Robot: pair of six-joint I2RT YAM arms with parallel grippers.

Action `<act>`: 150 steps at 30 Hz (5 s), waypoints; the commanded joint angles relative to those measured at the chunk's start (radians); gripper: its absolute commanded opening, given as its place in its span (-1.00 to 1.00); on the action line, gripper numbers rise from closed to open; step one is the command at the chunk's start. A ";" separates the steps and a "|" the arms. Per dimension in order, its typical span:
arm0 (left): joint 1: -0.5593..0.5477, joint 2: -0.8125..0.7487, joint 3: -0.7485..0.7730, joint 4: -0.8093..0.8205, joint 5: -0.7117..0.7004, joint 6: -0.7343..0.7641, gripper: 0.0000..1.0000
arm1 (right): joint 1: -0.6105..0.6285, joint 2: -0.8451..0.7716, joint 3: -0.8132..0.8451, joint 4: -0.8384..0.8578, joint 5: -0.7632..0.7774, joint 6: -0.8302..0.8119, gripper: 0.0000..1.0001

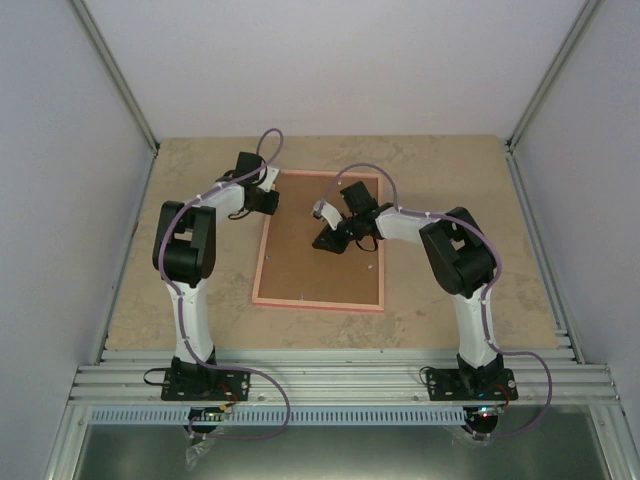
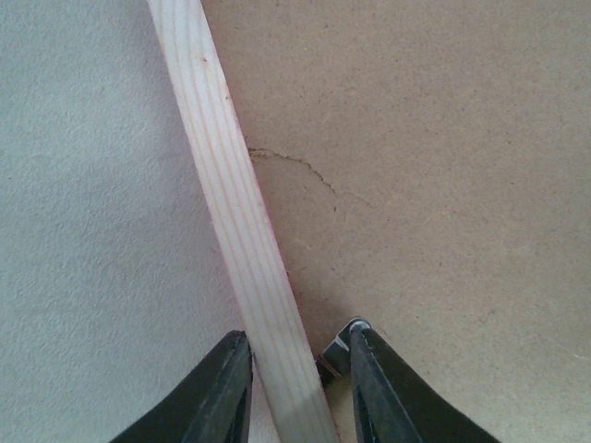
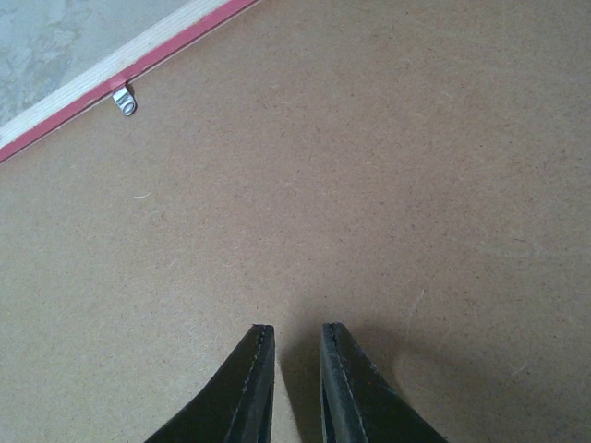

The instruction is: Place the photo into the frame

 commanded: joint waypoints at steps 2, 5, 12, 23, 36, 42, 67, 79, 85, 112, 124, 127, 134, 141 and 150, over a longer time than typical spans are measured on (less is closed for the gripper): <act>0.007 0.021 -0.011 -0.065 -0.018 0.054 -0.47 | 0.004 0.019 -0.016 0.001 0.005 0.002 -0.65; 0.008 0.018 -0.014 -0.065 -0.015 0.072 -0.58 | 0.005 0.020 -0.015 0.002 0.004 0.002 -0.66; 0.008 -0.001 -0.034 -0.066 -0.002 0.093 -0.81 | 0.004 0.022 -0.020 0.003 0.002 0.002 -0.66; 0.008 -0.149 -0.195 -0.033 -0.051 0.036 -0.78 | 0.011 -0.019 -0.015 -0.018 -0.001 -0.018 -0.63; 0.008 -0.260 -0.362 0.022 -0.067 -0.072 -0.68 | -0.141 -0.209 0.053 -0.172 0.190 -0.154 0.11; 0.008 -0.271 -0.373 0.039 -0.070 -0.112 -0.68 | -0.230 -0.289 -0.059 -0.228 0.249 -0.090 0.67; 0.005 -0.329 -0.452 0.061 -0.050 -0.190 -0.42 | -0.231 -0.126 -0.118 -0.222 0.295 0.046 0.42; -0.023 -0.402 -0.496 0.040 -0.060 -0.185 0.00 | -0.229 -0.071 -0.041 -0.266 0.243 0.046 0.41; -0.024 -0.397 -0.497 0.043 -0.033 -0.196 0.06 | -0.219 -0.088 -0.030 -0.299 0.220 0.042 0.59; -0.047 -0.426 -0.516 0.060 -0.001 -0.190 0.05 | -0.208 0.019 0.053 -0.321 0.375 0.050 -0.27; -0.047 -0.480 -0.485 0.058 -0.006 -0.118 0.28 | -0.222 -0.046 0.074 -0.330 0.347 -0.023 -0.30; -0.047 -0.520 -0.467 0.082 -0.006 -0.002 0.57 | -0.235 -0.076 0.079 -0.315 0.317 -0.047 -0.10; -0.073 -0.384 -0.207 -0.010 0.118 0.172 0.98 | -0.241 -0.069 0.098 -0.294 0.279 -0.073 0.00; -0.162 -0.139 0.051 -0.073 0.151 0.183 0.99 | -0.261 -0.052 0.074 -0.258 0.245 -0.024 -0.02; -0.229 0.077 0.279 -0.110 0.068 0.113 0.98 | -0.268 -0.038 0.049 -0.222 0.223 0.006 -0.06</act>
